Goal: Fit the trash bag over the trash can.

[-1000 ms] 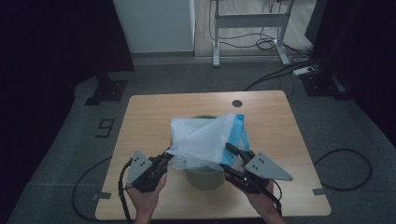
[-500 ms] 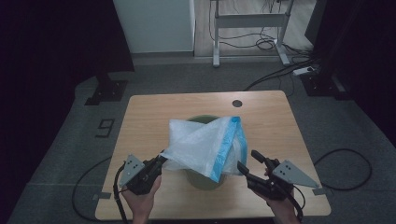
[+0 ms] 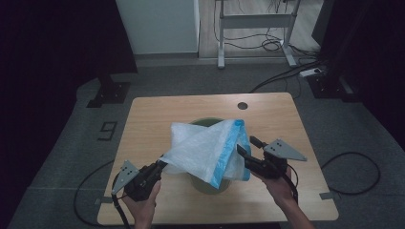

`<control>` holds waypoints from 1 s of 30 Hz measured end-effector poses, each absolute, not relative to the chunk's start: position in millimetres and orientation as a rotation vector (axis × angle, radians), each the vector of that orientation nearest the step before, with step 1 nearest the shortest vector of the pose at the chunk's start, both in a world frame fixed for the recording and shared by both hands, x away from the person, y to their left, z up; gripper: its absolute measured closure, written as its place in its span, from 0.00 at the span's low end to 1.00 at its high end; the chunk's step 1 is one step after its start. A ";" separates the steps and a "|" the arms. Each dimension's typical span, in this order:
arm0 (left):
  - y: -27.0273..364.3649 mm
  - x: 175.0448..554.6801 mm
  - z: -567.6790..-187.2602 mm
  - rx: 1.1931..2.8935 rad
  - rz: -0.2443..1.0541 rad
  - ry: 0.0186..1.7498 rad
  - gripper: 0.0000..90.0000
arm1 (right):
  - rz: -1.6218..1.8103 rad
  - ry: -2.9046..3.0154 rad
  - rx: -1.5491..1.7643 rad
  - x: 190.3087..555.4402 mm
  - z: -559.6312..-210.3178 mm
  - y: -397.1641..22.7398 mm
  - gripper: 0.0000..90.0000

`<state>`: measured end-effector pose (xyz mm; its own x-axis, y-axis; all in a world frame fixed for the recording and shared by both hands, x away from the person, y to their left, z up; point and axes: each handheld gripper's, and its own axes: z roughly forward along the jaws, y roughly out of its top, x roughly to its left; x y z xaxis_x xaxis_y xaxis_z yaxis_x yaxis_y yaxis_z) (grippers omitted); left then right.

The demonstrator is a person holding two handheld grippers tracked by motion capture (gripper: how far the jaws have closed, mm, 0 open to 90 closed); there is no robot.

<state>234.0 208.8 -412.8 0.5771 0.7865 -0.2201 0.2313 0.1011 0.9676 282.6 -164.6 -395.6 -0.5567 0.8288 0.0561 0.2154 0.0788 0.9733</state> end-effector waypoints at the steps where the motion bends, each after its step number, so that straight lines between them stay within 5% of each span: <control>1: 208.8 234.0 -412.8 1.452 0.511 0.924 0.99 | 1.492 1.836 1.033 286.4 -395.8 -162.4 0.48; 30: 226.6 232.4 -409.2 1.341 0.476 0.906 0.99 | 1.419 1.921 1.050 305.1 -396.7 -152.9 0.51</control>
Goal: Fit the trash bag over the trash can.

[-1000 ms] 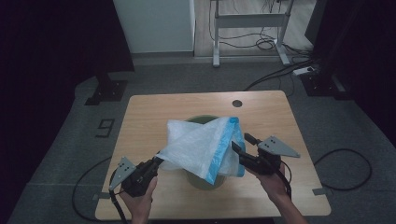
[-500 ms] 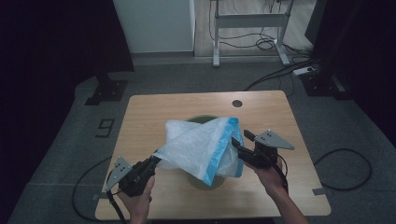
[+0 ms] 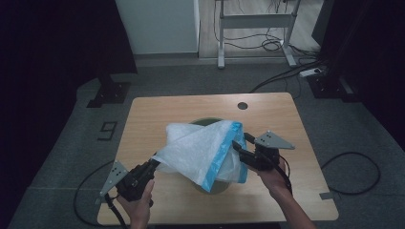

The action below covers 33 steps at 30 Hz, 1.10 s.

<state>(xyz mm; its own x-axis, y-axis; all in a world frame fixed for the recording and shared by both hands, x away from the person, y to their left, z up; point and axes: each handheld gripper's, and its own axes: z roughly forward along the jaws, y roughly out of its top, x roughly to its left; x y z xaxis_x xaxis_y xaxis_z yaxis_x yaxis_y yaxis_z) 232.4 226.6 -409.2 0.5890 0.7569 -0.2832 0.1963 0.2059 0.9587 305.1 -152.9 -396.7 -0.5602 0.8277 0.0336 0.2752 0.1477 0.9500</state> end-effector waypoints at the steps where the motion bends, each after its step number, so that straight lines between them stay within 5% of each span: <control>1: 228.8 232.9 -409.6 1.334 0.465 0.908 0.99 | 1.418 1.920 1.045 304.7 -397.5 -153.6 0.51; 33: 227.9 235.2 -415.4 1.341 0.437 0.887 0.98 | 1.456 1.988 1.083 322.0 -385.4 -129.9 0.51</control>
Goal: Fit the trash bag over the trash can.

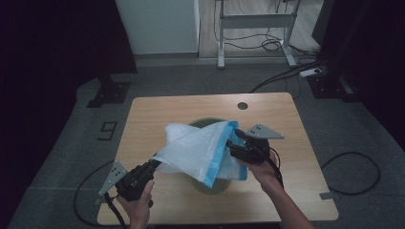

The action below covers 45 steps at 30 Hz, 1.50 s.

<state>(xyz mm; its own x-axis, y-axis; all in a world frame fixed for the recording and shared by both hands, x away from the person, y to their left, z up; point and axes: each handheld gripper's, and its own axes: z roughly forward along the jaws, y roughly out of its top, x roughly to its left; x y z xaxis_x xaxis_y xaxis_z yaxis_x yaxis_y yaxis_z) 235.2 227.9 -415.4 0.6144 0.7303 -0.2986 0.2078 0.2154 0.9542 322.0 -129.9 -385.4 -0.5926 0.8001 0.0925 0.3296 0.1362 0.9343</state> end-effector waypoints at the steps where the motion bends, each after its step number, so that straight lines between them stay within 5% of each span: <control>1: 227.7 235.4 -415.6 1.340 0.436 0.886 0.98 | 1.464 1.996 1.088 322.5 -385.6 -129.3 0.52; 7: 226.5 235.0 -415.8 1.343 0.434 0.880 0.98 | 1.455 2.020 1.116 324.0 -385.8 -125.8 0.60; 14: 222.8 235.1 -415.8 1.350 0.431 0.863 0.98 | 1.437 2.031 1.051 319.8 -382.3 -123.9 0.93; 26: 221.0 232.8 -413.5 1.351 0.433 0.849 0.95 | 1.437 1.979 1.013 313.1 -373.9 -131.7 0.99; 34: 217.6 230.0 -397.3 1.396 0.430 0.807 0.52 | 1.441 1.908 0.969 306.7 -358.0 -146.3 0.99; 45: 221.2 218.2 -368.8 1.431 0.439 0.706 0.33 | 1.475 1.811 0.966 304.3 -339.5 -167.7 0.99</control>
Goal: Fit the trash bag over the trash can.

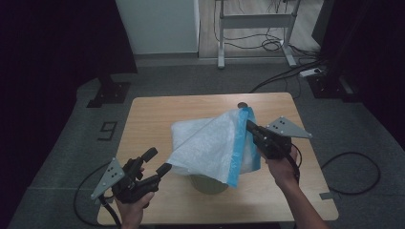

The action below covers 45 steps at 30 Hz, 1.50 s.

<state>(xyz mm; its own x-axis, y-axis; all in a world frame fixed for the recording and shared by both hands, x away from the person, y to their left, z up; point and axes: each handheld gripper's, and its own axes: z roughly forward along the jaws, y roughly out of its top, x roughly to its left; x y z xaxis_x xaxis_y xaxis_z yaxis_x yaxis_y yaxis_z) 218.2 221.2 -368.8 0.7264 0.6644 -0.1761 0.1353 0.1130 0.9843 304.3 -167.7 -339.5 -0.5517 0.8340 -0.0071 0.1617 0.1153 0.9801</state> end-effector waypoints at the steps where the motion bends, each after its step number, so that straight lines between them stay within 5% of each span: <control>1: 221.1 217.7 -366.7 1.435 0.424 0.697 0.31 | 1.477 1.804 0.964 304.5 -338.8 -168.6 0.99; 18: 205.0 241.5 -350.4 1.585 0.365 0.698 0.30 | 1.545 1.770 0.901 304.3 -341.9 -165.2 0.99; 28: 193.6 273.9 -335.5 1.704 0.345 0.710 0.47 | 1.559 1.797 0.853 303.6 -344.7 -148.0 0.99; 36: 179.3 286.1 -345.9 1.753 0.304 0.744 0.50 | 1.550 1.803 0.838 303.1 -346.5 -142.4 0.99; 42: 171.5 288.2 -347.2 1.792 0.336 0.758 0.71 | 1.545 1.802 0.826 301.5 -347.0 -140.3 0.99; 45: 170.1 290.2 -348.1 1.775 0.374 0.749 0.91 | 1.547 1.803 0.819 299.5 -347.6 -138.7 0.99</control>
